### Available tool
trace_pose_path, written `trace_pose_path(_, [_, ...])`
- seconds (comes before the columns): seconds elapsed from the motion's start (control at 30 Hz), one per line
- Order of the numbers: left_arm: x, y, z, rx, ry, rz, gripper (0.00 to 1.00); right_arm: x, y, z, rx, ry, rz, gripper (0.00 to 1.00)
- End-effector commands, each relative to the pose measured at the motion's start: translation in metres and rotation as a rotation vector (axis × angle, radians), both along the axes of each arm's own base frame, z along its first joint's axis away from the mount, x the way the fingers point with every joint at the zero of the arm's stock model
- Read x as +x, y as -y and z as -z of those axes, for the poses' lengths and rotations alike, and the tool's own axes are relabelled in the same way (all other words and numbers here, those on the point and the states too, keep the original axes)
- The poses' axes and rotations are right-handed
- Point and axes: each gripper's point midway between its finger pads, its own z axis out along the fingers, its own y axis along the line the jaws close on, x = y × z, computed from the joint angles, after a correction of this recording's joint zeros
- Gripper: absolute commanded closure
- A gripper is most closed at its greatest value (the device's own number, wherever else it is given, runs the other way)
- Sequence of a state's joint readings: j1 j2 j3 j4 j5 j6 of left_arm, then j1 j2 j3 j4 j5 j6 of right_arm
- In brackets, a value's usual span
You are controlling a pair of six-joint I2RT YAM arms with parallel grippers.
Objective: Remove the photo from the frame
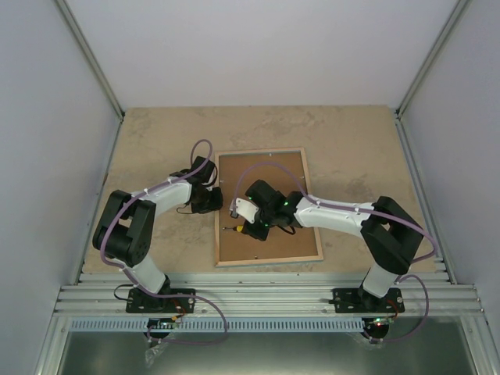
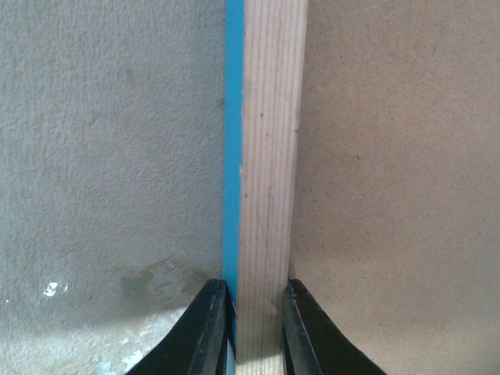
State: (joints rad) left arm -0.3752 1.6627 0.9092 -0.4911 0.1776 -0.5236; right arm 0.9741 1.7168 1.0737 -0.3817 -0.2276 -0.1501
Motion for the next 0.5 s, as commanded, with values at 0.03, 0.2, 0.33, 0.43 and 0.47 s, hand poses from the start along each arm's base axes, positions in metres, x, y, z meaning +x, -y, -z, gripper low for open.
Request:
trace_pose_path(0.03, [-0.001,0.003,0.008,-0.003,-0.019,0.002,0.93,-0.006,0.019,0.010,-0.076,-0.007,0.008,0.99])
trace_pose_path(0.2, [-0.002,0.004,0.008,-0.006,-0.019,0.003,0.93,-0.005,0.014,-0.003,-0.030,0.008,0.012,1.00])
trace_pose_path(0.33, [-0.004,0.005,0.009,-0.012,-0.025,0.010,0.93,-0.003,0.009,-0.016,0.014,0.018,0.018,1.00])
trace_pose_path(0.43, [-0.005,0.006,0.008,-0.018,-0.031,0.017,0.92,0.001,0.006,-0.023,0.044,0.036,0.038,1.00])
trace_pose_path(0.47, [-0.006,0.006,0.008,-0.017,-0.033,0.019,0.92,0.003,0.006,-0.027,0.062,0.044,0.052,1.00])
